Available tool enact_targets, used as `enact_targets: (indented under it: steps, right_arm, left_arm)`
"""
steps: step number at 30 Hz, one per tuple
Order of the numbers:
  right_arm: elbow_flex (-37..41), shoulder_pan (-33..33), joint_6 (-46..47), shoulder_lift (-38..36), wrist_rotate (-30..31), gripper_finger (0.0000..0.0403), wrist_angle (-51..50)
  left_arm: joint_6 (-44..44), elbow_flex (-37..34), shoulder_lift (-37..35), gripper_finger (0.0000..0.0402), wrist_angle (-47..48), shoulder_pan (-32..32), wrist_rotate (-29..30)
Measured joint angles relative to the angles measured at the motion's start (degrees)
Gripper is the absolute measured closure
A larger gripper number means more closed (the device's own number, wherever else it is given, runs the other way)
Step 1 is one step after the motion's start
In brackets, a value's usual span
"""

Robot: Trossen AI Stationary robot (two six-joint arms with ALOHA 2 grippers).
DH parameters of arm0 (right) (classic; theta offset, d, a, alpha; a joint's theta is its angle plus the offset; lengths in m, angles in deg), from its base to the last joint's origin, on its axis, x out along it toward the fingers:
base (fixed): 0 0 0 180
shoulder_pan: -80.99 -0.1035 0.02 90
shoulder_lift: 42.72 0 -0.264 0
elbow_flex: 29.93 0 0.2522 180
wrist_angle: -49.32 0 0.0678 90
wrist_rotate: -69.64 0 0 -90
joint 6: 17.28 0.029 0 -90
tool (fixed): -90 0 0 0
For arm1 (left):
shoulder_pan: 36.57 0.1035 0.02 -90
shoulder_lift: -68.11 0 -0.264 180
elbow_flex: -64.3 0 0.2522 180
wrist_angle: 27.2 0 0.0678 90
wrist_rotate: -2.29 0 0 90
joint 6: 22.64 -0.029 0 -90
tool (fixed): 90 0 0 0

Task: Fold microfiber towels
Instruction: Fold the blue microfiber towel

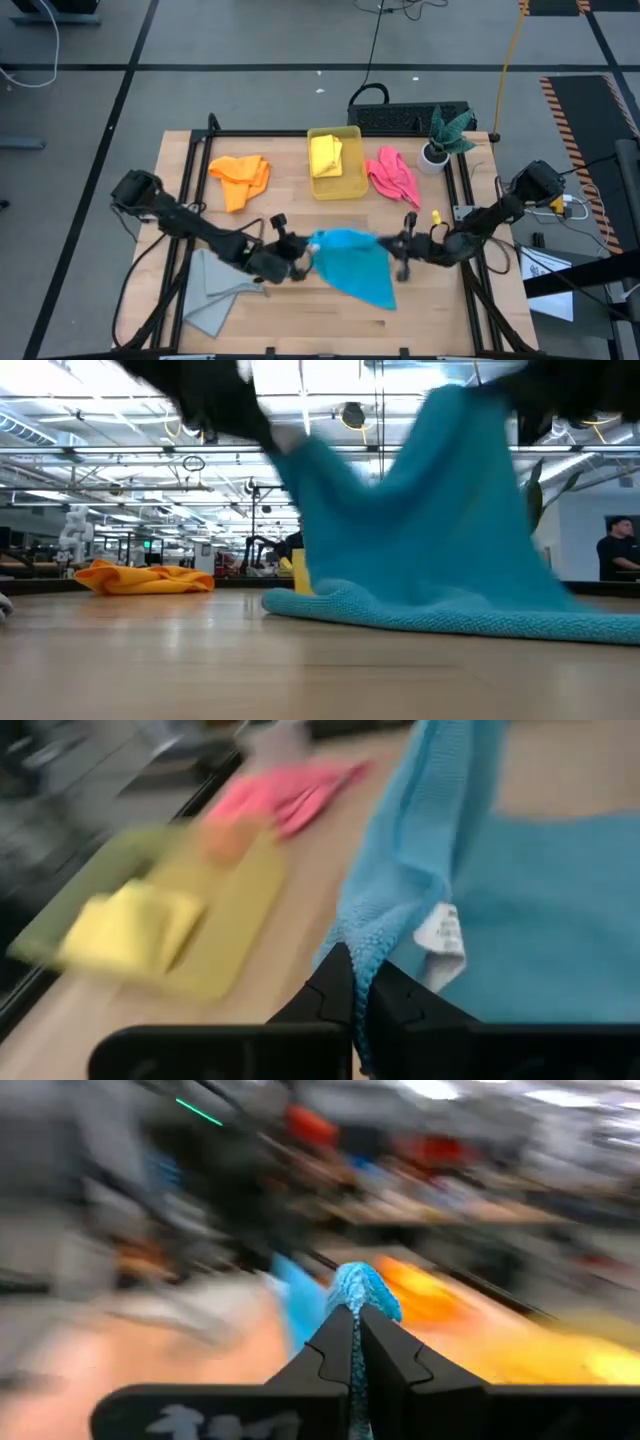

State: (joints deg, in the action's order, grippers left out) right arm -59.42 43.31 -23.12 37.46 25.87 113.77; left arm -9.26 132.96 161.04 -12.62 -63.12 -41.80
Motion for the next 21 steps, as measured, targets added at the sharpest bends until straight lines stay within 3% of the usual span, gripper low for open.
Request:
enact_targets:
  steps: [4,6,9,13,21]
  right_arm:
    - [-1.25,-3.36,-2.82,-0.01,-20.39,0.0399,11.59]
    - [-3.71,-4.72,-2.82,-0.25,-28.79,0.0399,11.32]
    - [-9.42,-6.73,-2.24,-0.71,-30.81,0.0399,10.51]
    - [-15.10,-7.53,-12.75,-1.13,-22.71,0.0399,6.22]
    - [-16.60,-5.14,-45.10,-6.49,11.50,0.0399,3.73]
  left_arm:
    - [-7.10,0.00,-5.37,0.0395,-7.03,-5.49,-5.21]
    - [-10.74,0.07,-7.90,0.0395,-11.76,-7.91,-7.59]
    - [-15.39,0.04,-11.34,0.0398,-17.15,-10.80,-8.81]
    - [-21.15,0.07,-15.40,0.0397,-19.05,-11.92,-6.87]
    - [-27.47,0.04,-16.51,0.0398,-17.79,-6.72,8.59]
